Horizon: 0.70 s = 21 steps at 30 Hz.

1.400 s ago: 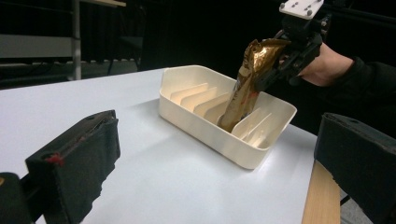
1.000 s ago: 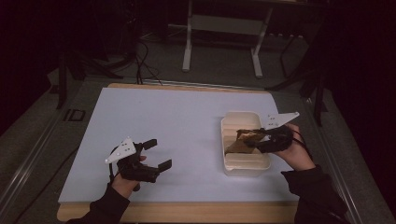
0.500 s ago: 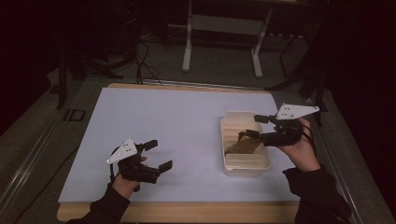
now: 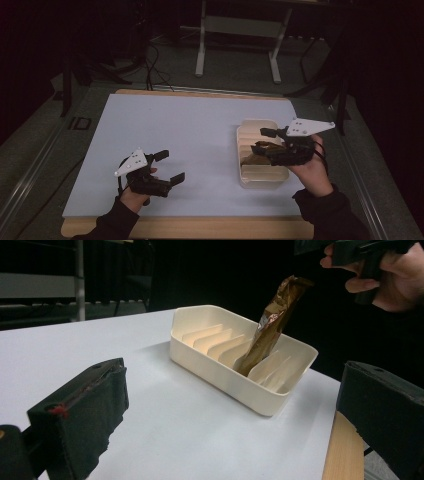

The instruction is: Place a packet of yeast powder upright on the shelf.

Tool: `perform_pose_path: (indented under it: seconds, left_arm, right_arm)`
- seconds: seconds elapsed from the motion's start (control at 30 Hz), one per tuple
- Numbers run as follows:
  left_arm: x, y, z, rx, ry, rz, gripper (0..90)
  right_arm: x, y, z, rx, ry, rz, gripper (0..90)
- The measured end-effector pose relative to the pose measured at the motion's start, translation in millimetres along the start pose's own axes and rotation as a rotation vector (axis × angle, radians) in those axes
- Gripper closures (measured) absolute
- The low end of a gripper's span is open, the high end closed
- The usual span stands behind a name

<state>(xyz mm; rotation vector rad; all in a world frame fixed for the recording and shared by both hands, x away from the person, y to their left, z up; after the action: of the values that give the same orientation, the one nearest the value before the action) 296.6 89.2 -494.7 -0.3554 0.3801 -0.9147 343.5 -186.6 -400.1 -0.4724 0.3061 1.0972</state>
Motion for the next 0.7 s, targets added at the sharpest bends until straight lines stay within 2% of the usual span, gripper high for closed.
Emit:
perform_pose_path:
  seconds: [0.1, 0.2, 0.37, 0.47, 0.7]
  left_arm:
    - [-0.6, -0.7, -0.3, 0.006, 0.003, 0.001, 0.8]
    - [-0.4, -0.7, -0.7, 0.006, 0.004, 0.0, 0.8]
    - [0.0, -1.4, -0.9, 0.013, 0.005, 0.001, 0.8]
    - [0.2, -1.1, -1.3, 0.017, 0.009, 0.002, 0.8]
    - [-0.5, -0.1, -1.2, 0.016, 0.008, 0.006, 0.8]
  right_arm:
    - [3.8, 12.6, 2.8, -0.005, -0.016, 0.006, 32.4]
    - [6.3, 20.5, 3.3, -0.009, -0.02, 0.001, 32.4]
    - [10.9, 34.6, 1.3, -0.011, -0.042, 0.021, 32.4]
    - [12.7, 44.0, -1.2, -0.015, -0.055, 0.037, 32.3]
    - [16.4, 66.9, -11.8, -0.031, -0.067, 0.035, 30.5]
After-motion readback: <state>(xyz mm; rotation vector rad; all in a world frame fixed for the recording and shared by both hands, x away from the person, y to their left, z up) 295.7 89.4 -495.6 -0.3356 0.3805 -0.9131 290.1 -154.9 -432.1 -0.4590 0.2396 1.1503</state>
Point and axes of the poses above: each handheld gripper's, and its own axes: x roughly forward along the jaws, z roughly out of its top, y roughly to its left, the point moved 8 cm from there along x, roughly forward along the jaws, and after that the axes turned 13 degrees about -x, right-handed, at the moved point
